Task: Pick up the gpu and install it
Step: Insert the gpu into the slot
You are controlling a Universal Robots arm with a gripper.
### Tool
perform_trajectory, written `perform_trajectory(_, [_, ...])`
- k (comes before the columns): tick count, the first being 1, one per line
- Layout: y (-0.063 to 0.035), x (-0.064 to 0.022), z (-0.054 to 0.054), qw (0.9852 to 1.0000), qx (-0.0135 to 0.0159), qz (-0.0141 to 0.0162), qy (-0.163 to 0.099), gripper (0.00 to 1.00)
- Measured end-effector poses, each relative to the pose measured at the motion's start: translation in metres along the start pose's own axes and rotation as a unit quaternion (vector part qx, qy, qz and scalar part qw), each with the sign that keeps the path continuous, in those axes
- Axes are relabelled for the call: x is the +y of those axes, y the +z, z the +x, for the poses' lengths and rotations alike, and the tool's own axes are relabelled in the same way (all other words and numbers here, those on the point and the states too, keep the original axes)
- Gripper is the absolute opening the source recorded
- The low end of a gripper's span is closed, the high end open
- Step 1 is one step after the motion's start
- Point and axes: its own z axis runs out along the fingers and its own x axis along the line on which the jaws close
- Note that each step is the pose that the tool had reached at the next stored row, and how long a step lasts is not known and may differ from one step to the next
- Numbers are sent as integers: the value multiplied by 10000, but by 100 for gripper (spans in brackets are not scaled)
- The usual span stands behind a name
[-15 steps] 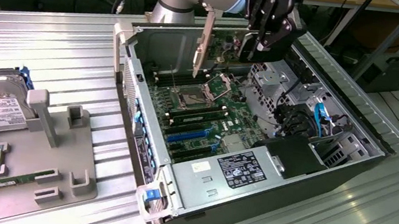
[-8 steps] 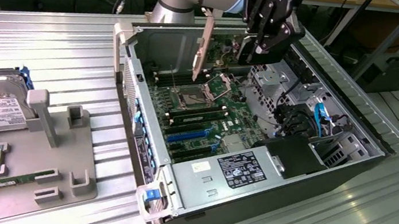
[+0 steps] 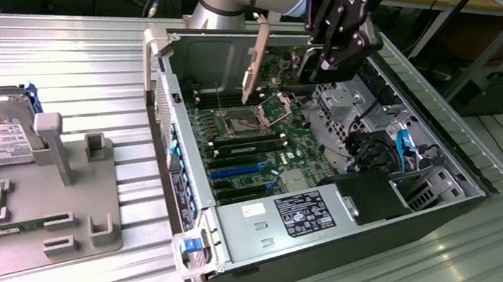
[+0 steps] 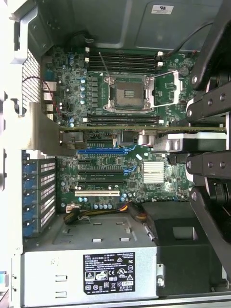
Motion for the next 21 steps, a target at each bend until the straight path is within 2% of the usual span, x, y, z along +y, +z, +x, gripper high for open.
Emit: perform_trajectory(21, [123, 3, -1, 10000, -1, 0, -44, 28])
